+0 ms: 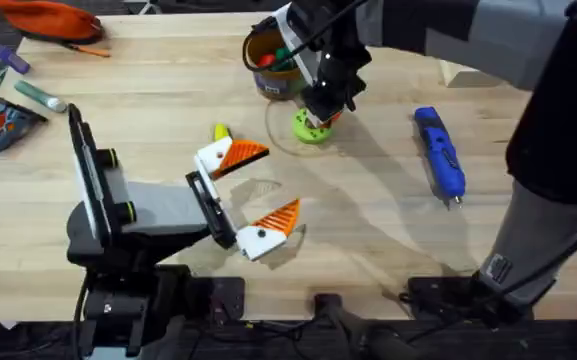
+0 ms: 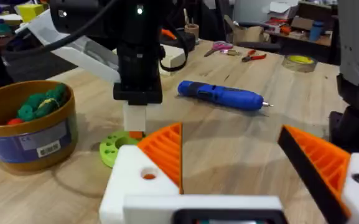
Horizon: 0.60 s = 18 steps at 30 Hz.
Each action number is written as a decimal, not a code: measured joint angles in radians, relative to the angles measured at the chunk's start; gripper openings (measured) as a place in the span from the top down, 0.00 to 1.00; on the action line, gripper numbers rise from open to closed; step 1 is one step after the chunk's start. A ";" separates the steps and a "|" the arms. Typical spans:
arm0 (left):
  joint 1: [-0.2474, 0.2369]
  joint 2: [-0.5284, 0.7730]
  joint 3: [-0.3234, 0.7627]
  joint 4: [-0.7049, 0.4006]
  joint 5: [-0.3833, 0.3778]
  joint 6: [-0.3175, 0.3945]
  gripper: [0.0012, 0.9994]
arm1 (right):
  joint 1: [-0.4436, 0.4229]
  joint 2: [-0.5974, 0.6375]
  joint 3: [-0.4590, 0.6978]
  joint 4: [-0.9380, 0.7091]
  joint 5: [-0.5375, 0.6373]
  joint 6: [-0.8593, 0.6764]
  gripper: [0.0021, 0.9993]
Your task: Pick up the gripper from the table and insert it into the empty holder that is missing its gripper. Then pick up a screw, insert it into the mounting hole, and use the screwdriver to tighten it. Finally, clean up the table by picking up the vegetable and placing it into the bucket.
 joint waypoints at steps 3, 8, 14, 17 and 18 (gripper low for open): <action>0.000 0.000 0.000 0.000 0.000 0.000 0.01 | 0.000 0.000 0.000 0.000 0.001 0.000 1.00; 0.000 0.000 0.000 0.000 0.000 0.000 0.01 | 0.000 0.000 0.000 -0.006 0.005 0.000 1.00; 0.000 0.000 0.000 0.000 0.000 0.000 0.01 | 0.000 0.000 0.005 -0.015 0.007 0.000 1.00; 0.000 0.000 0.000 0.000 0.000 0.000 0.01 | 0.000 0.000 0.013 -0.024 0.007 0.000 1.00; 0.000 0.000 0.000 0.000 0.000 0.000 0.01 | 0.000 0.000 0.016 -0.027 0.007 0.000 1.00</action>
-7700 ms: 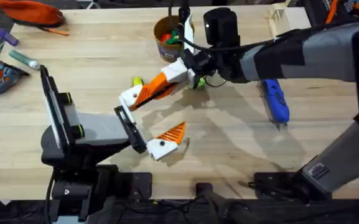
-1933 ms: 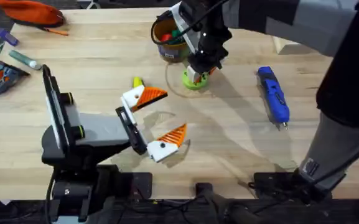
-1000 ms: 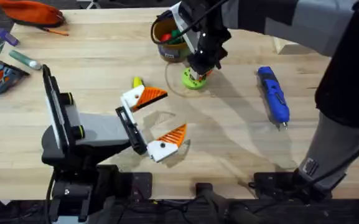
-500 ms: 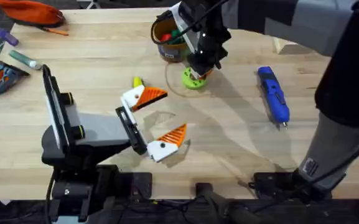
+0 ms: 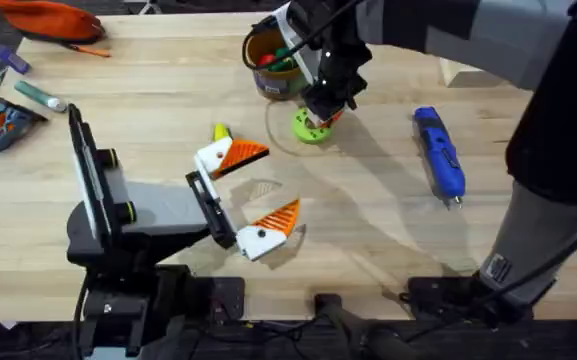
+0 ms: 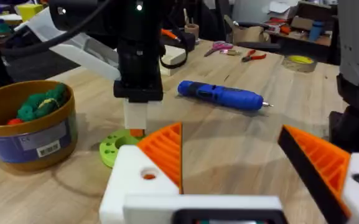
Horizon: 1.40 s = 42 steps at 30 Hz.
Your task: Pick up the gripper from the table and insert it into the empty holder that is missing its gripper. Then pick up a screw, insert it into the mounting hole, and use the screwdriver to tighten it. Finally, clean up the table by picking up the vegetable and placing it into the bucket.
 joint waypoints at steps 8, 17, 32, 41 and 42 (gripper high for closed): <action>0.000 0.000 0.000 0.000 0.000 0.000 0.01 | 0.000 -0.005 0.009 -0.010 0.000 0.000 1.00; 0.000 0.000 0.000 0.000 0.000 0.000 0.01 | 0.000 -0.085 0.019 -0.016 0.000 0.005 1.00; 0.000 0.000 0.000 0.000 0.000 0.000 0.01 | 0.019 -0.193 0.144 -0.228 0.000 0.009 1.00; 0.000 0.000 0.000 0.000 0.000 0.000 0.01 | 0.110 -0.199 0.368 -0.361 0.000 0.012 1.00; 0.000 0.000 0.000 0.000 0.000 0.000 0.01 | 0.126 -0.199 0.384 -0.366 0.000 0.012 1.00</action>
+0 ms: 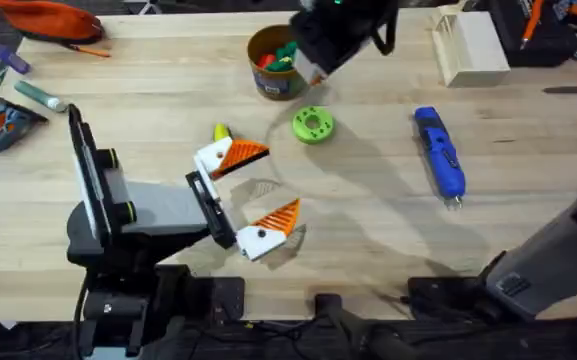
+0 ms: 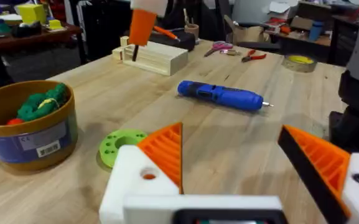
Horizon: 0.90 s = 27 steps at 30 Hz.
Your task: Pick up the gripper from the table and insert it into the empty holder that is missing its gripper. Then pick up a screw, insert it into the mounting hole, and use the screwdriver to tighten it. Finally, clean up the table by picking up the vegetable and placing it into the bucket.
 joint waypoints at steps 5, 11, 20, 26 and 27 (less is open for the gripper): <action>0.000 0.000 0.000 0.000 0.000 0.000 0.01 | 0.092 0.000 0.073 -0.026 0.000 -0.022 1.00; 0.000 0.000 0.000 0.000 0.000 0.000 0.01 | 0.203 0.000 0.107 -0.057 0.000 -0.075 1.00; 0.000 0.000 0.000 0.000 0.000 0.000 0.01 | 0.296 0.000 0.113 -0.091 0.002 -0.173 1.00; 0.000 0.000 0.000 0.000 0.000 0.000 0.01 | 0.319 0.000 0.144 -0.088 0.008 -0.231 1.00; 0.000 0.000 0.000 0.000 0.000 0.000 0.01 | 0.322 0.000 0.146 -0.089 0.016 -0.237 1.00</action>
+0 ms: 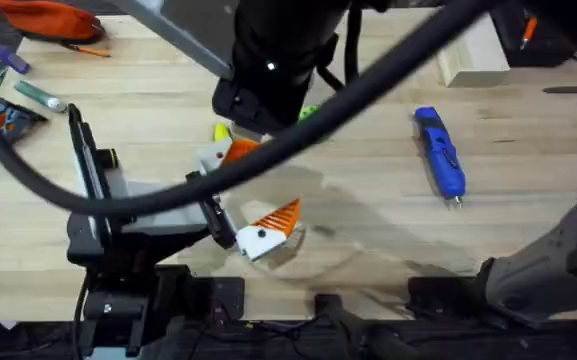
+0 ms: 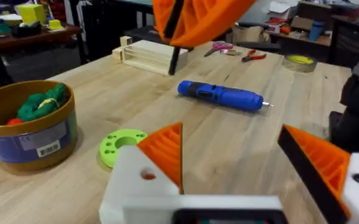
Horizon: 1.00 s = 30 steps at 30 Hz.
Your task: Pick up the gripper from the table and insert it into the empty holder that is missing its gripper. Then pick up a screw, insert it into the mounting hole, and use the screwdriver to tighten it. Finally, clean up the table by picking up the vegetable and placing it into the bucket.
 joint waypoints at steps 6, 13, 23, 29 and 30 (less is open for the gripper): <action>0.000 0.000 0.000 0.000 0.000 0.000 0.01 | 0.013 0.000 0.003 0.021 0.071 -0.019 1.00; 0.000 0.000 0.000 0.000 0.000 0.000 0.01 | 0.020 0.010 0.061 0.016 0.052 -0.019 1.00; 0.000 0.000 0.000 0.000 0.000 0.000 0.01 | 0.057 0.060 0.076 0.013 -0.016 -0.035 1.00; 0.000 0.000 0.000 0.000 0.000 0.000 0.01 | 0.067 0.069 0.076 0.014 -0.044 -0.045 1.00; 0.000 0.000 0.000 0.000 0.000 0.000 0.01 | 0.067 0.070 0.076 0.015 -0.045 -0.047 1.00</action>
